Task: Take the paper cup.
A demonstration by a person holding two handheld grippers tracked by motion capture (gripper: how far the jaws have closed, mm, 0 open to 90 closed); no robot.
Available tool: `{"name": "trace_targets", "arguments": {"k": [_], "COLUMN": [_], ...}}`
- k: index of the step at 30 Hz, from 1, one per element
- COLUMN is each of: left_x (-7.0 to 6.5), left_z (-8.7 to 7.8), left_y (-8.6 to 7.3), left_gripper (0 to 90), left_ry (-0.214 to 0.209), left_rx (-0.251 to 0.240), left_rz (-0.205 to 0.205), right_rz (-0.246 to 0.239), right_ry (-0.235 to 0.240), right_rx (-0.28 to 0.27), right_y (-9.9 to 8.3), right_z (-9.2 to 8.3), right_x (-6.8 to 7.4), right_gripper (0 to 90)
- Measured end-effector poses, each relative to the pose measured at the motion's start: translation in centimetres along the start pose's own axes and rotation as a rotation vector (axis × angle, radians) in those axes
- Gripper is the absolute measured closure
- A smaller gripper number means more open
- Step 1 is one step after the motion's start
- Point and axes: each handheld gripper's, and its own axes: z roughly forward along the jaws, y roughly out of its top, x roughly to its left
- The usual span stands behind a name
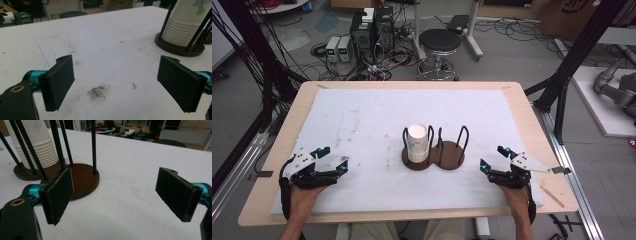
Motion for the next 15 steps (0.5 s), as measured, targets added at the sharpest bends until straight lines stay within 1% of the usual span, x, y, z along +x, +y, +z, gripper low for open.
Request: {"name": "trace_targets", "arguments": {"k": [1,2,5,9,13,15], "left_x": [0.0,0.0,-0.04,0.01,-0.01,-0.02], "left_z": [0.04,0.04,0.04,-0.06,-0.02,-0.02], "left_y": [0.01,0.01,0.01,-0.03,-0.02,-0.01], "left_gripper": [14.0,14.0,14.0,14.0,14.0,14.0], "left_ry": [0.001,0.001,0.0,-0.001,0.001,0.002], "left_rx": [0.004,0.004,0.004,-0.007,-0.006,-0.001], "left_rz": [0.0,0.0,0.005,-0.002,-0.003,0.004], "right_rz": [-0.006,-0.003,0.001,0.004,0.007,0.01], "right_ry": [0.005,0.01,0.018,0.017,0.021,0.023], "right_rx": [0.005,0.015,0.023,0.02,0.019,0.024], "right_y": [0.03,0.06,0.1,0.09,0.09,0.11], "right_z": [0.06,0.12,0.24,0.18,0.2,0.21], "right_x": [-0.06,-0.09,-0.17,-0.2,-0.26,-0.19], "right_gripper": [15.2,15.2,15.2,15.2,15.2,15.2]}}
